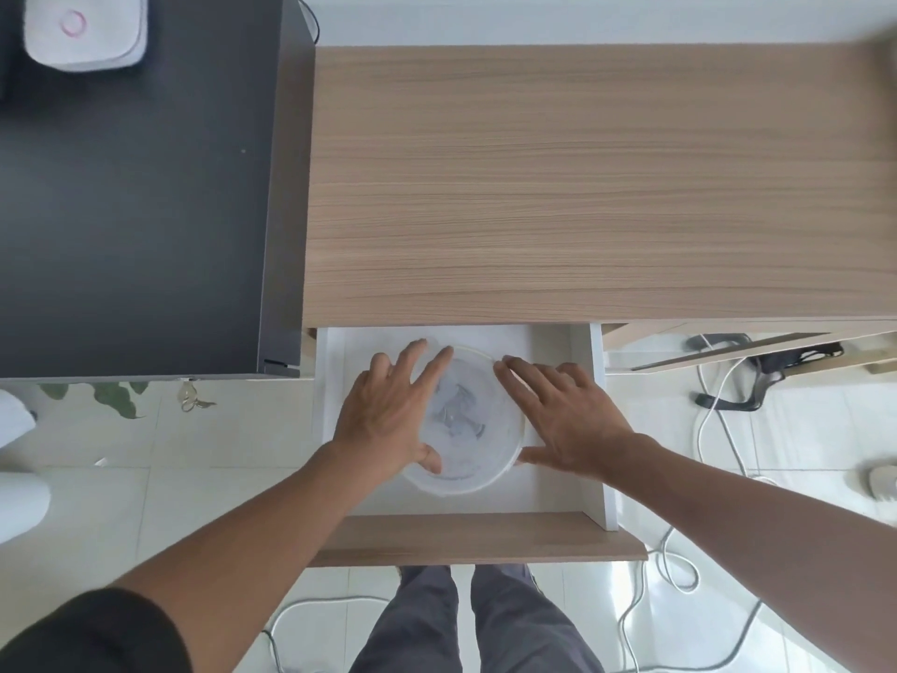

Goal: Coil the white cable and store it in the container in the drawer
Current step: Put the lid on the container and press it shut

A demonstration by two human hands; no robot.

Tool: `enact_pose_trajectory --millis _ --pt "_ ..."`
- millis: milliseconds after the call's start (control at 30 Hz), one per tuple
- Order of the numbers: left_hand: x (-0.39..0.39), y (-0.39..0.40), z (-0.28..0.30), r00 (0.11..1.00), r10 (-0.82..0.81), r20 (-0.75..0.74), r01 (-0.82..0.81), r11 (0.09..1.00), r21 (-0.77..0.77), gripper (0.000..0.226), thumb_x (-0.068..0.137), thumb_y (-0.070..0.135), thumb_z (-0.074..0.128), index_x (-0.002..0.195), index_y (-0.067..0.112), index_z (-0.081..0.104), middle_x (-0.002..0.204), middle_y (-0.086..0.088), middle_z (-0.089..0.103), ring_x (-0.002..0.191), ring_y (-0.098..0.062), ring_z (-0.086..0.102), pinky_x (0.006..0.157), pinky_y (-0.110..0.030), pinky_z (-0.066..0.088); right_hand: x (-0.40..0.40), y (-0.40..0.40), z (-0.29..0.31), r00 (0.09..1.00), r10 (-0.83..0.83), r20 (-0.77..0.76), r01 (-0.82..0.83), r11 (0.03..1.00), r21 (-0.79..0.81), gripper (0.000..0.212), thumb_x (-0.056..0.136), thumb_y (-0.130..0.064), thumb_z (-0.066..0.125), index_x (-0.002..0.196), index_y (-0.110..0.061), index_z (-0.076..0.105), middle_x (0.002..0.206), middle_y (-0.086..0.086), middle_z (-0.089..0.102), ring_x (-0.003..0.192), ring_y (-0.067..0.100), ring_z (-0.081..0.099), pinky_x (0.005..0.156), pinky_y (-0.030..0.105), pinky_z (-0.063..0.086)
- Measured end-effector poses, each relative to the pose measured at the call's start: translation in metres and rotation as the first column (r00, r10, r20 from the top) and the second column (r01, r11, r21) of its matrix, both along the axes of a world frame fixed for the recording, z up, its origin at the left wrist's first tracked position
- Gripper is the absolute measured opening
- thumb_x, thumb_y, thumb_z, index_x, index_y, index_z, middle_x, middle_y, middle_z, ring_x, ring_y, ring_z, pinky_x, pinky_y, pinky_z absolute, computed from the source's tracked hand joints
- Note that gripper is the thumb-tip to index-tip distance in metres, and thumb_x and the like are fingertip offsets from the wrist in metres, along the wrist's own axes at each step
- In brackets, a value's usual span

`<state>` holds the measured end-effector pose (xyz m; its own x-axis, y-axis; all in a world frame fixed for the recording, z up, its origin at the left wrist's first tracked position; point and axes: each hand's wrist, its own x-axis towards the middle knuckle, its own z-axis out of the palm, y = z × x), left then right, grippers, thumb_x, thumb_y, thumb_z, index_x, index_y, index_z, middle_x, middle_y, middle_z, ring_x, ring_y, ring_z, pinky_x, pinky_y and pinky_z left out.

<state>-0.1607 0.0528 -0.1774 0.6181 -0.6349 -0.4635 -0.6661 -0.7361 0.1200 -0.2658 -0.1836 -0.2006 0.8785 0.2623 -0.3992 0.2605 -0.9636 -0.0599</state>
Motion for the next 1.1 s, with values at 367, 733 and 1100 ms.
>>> enact_pose_trajectory --millis 367,733,1100 --pt "0.009 -0.014 -0.007 1.0 -0.012 -0.001 0.012 0.994 0.106 0.157 0.026 0.078 0.084 0.152 0.015 0.014 0.138 -0.001 0.036 0.106 -0.024 0.037 0.09 -0.033 0.042 -0.005 0.003 -0.004 0.998 0.048 0.048 -0.048 0.999 0.008 0.116 0.077 -0.072 0.069 0.158 -0.005 0.021 0.158 0.022 0.038 0.13 0.037 0.054 0.095 0.045 0.05" --pt "-0.006 0.004 0.01 0.998 0.028 -0.051 -0.027 0.999 0.019 0.152 0.044 0.073 0.085 0.158 0.02 -0.002 0.164 -0.005 0.007 0.132 -0.03 0.03 0.108 -0.04 0.035 -0.022 0.007 0.011 0.994 -0.078 -0.073 0.08 0.996 0.032 0.123 0.083 -0.075 0.059 0.159 -0.02 -0.02 0.171 0.009 0.008 0.149 0.031 0.028 0.117 0.045 0.032" --pt "-0.117 0.144 0.003 0.548 0.787 -0.284 -0.832 0.479 -0.281 0.048 0.098 0.028 0.062 0.144 0.022 0.052 0.157 -0.009 0.042 0.142 -0.027 0.038 0.114 -0.045 0.03 -0.163 0.004 0.027 0.0 -0.9 -0.436 0.882 -0.205 0.424 0.077 0.089 -0.06 0.062 0.151 -0.021 0.038 0.144 0.011 0.058 0.121 0.024 0.061 0.102 0.049 0.049"
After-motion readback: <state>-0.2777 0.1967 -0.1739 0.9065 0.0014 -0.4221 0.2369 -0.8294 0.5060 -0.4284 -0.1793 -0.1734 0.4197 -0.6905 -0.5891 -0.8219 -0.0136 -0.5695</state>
